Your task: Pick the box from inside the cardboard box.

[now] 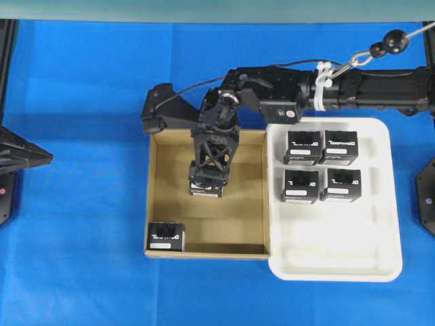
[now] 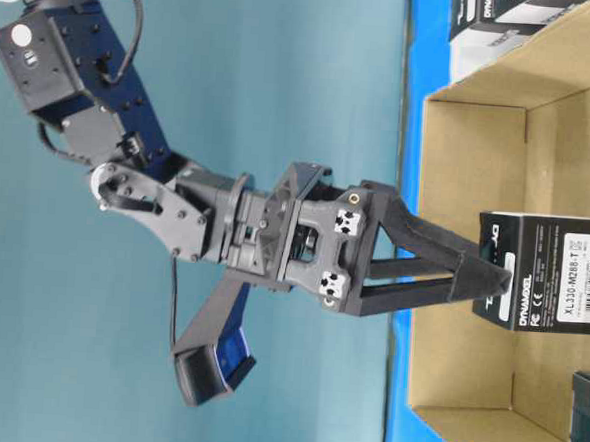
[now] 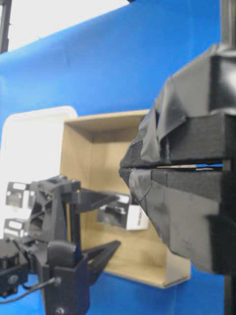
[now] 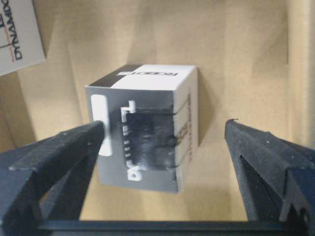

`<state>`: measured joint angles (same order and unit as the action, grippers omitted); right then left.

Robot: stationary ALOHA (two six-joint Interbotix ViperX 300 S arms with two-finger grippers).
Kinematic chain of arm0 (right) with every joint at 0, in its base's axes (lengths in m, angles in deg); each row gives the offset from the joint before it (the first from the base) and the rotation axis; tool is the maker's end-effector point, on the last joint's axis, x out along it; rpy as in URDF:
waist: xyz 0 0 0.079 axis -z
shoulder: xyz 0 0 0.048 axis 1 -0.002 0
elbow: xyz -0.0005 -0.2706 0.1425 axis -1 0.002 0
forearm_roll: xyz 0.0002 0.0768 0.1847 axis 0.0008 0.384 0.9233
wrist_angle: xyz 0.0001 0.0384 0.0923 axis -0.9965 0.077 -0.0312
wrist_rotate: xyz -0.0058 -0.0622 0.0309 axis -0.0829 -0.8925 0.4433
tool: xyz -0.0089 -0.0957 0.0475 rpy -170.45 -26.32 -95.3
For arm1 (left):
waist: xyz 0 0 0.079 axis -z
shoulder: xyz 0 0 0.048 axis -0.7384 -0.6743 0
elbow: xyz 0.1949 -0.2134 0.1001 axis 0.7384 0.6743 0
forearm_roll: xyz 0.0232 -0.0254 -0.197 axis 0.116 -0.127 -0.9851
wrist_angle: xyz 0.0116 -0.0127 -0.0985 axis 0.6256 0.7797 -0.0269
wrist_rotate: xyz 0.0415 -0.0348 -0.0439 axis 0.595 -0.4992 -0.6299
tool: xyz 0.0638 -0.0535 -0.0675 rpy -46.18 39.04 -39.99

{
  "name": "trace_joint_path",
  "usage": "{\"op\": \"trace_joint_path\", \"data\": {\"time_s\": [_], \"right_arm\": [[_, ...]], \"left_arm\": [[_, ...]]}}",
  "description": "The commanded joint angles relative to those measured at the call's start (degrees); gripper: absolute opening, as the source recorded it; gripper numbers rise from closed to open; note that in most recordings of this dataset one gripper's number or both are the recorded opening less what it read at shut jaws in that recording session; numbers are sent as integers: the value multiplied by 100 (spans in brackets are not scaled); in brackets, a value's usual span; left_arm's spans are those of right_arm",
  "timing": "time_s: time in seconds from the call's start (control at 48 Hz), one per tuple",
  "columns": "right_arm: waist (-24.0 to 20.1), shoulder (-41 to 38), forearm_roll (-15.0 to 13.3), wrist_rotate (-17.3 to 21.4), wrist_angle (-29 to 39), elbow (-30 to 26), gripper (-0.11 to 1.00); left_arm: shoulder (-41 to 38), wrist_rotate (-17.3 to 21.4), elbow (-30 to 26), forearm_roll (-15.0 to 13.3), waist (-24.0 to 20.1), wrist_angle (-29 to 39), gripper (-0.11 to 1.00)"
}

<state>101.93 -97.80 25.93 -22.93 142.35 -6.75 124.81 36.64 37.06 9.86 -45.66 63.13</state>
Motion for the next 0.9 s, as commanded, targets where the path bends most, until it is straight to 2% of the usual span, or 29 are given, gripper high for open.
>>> {"op": "trace_joint_path", "data": {"time_s": [0.0,0.167,0.313,0.438,0.584,0.646,0.876], "right_arm": [[-44,141,0,44,35,-141,99],[-35,334,-9,114,378,-360,99],[-35,510,-62,141,1028,-765,99],[-44,686,-378,237,1688,-1274,99],[-35,870,-1028,501,2505,-2013,99],[-44,888,-1213,527,2821,-2268,99],[-79,940,-1222,571,3094,-2751,99]], "left_arm": [[-35,-9,-149,9,-9,-53,-3],[-35,18,-149,9,18,-53,-3],[-26,26,-149,9,26,-53,-3],[-35,18,-158,9,18,-53,-3],[-26,9,-158,9,18,-53,-3],[-26,9,-167,9,18,-53,-3],[-9,-9,-176,9,26,-53,-3]]}}
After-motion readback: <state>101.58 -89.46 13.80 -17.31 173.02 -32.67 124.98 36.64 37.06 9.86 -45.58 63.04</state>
